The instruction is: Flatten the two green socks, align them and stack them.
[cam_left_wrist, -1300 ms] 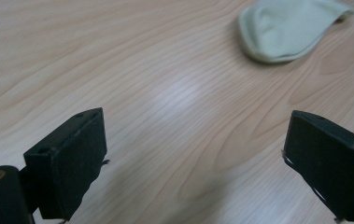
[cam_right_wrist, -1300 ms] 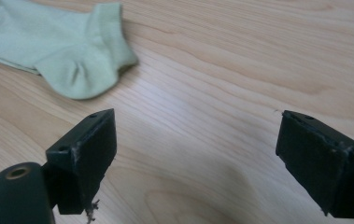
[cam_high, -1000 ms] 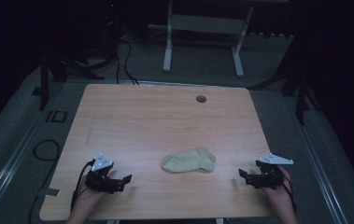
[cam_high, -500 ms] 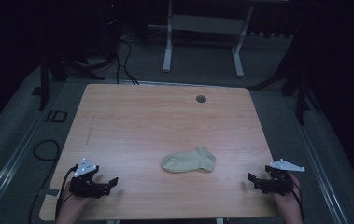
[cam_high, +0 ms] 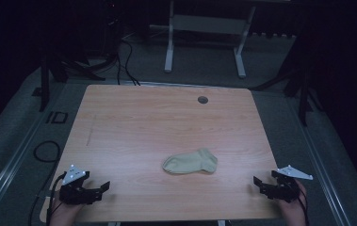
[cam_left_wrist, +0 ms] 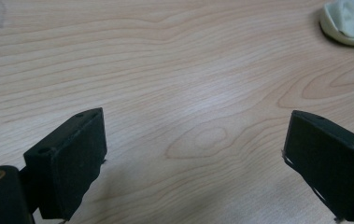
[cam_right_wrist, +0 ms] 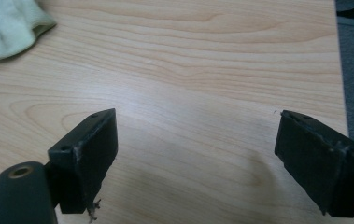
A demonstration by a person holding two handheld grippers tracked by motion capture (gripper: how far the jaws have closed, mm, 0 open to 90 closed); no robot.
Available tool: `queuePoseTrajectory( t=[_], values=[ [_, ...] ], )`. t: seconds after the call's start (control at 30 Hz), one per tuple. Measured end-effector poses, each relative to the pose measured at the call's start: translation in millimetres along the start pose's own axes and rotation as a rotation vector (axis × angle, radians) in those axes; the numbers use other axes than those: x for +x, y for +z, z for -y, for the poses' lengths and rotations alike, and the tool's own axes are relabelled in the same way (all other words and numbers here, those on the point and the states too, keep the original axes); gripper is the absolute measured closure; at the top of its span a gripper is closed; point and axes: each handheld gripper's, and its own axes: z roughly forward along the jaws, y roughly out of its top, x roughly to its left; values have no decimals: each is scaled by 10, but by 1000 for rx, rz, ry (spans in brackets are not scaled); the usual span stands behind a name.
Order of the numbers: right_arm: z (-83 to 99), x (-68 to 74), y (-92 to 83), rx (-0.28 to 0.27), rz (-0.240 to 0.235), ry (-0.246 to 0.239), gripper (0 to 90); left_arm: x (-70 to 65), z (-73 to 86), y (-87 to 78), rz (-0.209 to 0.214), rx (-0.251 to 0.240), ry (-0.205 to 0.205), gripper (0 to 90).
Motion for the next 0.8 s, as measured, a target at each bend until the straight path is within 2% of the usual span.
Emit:
queuePoseTrajectory(
  t=[0.13, 0.27, 0.37, 0.43, 0.5, 0.67, 0.8],
  values=[
    [16, -8, -3, -17, 17, 1, 133, 44, 18, -51, -30, -32, -23, 63],
    [25, -24, 3, -46, 30, 11, 133, 68, 56, -117, -56, -103, -70, 63],
    [16, -28, 13, -59, 39, 14, 133, 68, 74, -158, -88, -138, -79, 63],
    [6, -29, 25, -63, 45, 18, 133, 68, 79, -190, -132, -168, -88, 63],
    [2, -24, 36, -68, 54, 18, 133, 78, 83, -212, -150, -192, -96, 63],
    [20, -56, 54, -67, 47, 26, 136, 95, 105, -186, -183, -185, -108, 63],
    [19, -73, 43, -95, 51, 37, 136, 84, 110, -168, -186, -177, -101, 63]
  ],
)
